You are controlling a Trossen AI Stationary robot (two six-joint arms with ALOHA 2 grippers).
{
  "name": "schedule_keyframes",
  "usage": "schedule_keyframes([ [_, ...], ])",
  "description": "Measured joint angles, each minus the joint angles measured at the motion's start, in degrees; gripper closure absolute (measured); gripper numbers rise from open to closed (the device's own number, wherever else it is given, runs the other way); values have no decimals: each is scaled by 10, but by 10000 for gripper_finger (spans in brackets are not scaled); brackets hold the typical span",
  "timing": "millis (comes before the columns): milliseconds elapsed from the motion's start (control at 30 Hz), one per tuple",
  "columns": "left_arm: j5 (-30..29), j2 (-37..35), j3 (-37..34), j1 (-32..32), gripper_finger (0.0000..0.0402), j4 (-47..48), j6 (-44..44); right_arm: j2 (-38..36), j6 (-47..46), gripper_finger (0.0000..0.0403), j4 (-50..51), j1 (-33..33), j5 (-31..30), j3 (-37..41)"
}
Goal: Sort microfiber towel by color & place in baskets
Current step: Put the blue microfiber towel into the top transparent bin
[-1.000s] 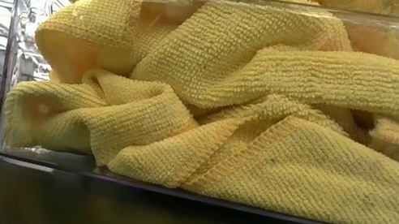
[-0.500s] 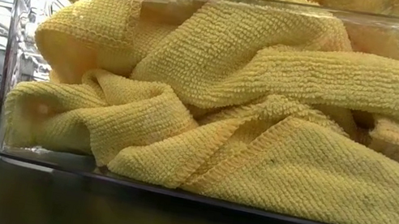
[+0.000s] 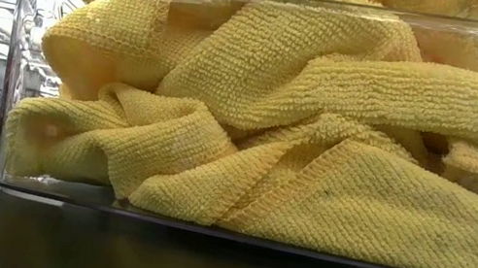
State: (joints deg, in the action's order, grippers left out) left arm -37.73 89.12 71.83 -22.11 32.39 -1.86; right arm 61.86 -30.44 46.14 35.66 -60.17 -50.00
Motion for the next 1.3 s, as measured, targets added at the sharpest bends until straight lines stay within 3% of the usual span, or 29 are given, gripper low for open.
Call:
schedule_keyframes([
  [233, 31, 0, 0, 0, 91, 10, 14, -21, 315, 403, -252, -115, 74, 0],
  [433, 38, 0, -8, 0, 91, 16, 45, -17, 452, 403, -383, -215, 186, -1],
  [833, 78, 3, -59, -6, 91, -62, 104, 67, 534, 402, -542, -399, 409, -1],
  [1133, 86, 8, -60, -26, 91, -106, 105, 186, 487, 402, -586, -491, 521, -1],
  [1300, 86, 8, -60, -35, 91, -109, 105, 258, 464, 402, -585, -512, 546, -1],
])
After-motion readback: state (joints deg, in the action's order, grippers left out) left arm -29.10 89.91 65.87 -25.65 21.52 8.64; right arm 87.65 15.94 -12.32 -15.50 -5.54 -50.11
